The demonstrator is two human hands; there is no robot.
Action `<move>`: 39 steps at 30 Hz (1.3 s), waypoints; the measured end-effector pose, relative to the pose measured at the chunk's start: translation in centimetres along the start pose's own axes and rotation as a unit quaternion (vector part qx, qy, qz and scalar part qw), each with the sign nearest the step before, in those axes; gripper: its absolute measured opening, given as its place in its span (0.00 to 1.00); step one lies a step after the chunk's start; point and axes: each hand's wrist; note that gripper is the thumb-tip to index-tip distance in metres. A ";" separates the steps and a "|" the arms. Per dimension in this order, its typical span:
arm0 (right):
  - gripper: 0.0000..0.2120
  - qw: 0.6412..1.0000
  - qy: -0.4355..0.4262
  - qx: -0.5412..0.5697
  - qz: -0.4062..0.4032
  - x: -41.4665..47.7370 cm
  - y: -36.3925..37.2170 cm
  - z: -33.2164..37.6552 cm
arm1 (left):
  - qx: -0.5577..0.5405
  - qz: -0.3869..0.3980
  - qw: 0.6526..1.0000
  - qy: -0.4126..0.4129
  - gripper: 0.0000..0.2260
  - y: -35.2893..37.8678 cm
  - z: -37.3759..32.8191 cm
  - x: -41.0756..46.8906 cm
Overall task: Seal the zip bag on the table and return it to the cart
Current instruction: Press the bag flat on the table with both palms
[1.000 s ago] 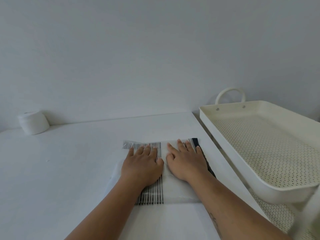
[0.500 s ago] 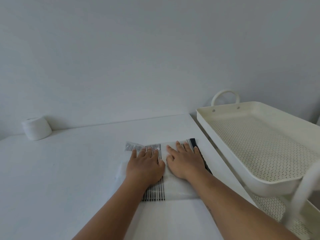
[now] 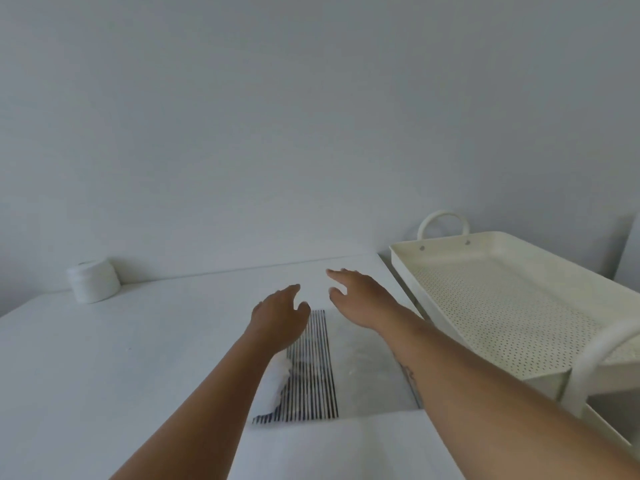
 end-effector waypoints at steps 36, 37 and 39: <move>0.25 0.981 0.021 -0.194 0.022 -1.7 -1.0 -4.9 | 0.063 0.098 0.992 -0.050 0.24 2.6 1.6 -4.2; 0.24 0.985 -0.004 -0.174 0.005 -1.3 -1.2 -3.4 | 0.059 0.071 0.995 -0.046 0.24 2.2 1.5 -3.8; 0.25 0.990 -0.040 -0.138 0.002 -0.3 -0.9 -0.6 | 0.089 0.019 0.996 -0.022 0.22 1.8 1.4 -3.2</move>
Point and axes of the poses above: each hand's wrist, its own x-axis towards the middle knuckle, its own y-axis out of the palm, z = x × y, and after that the axes turned 7 degrees about y, right-handed
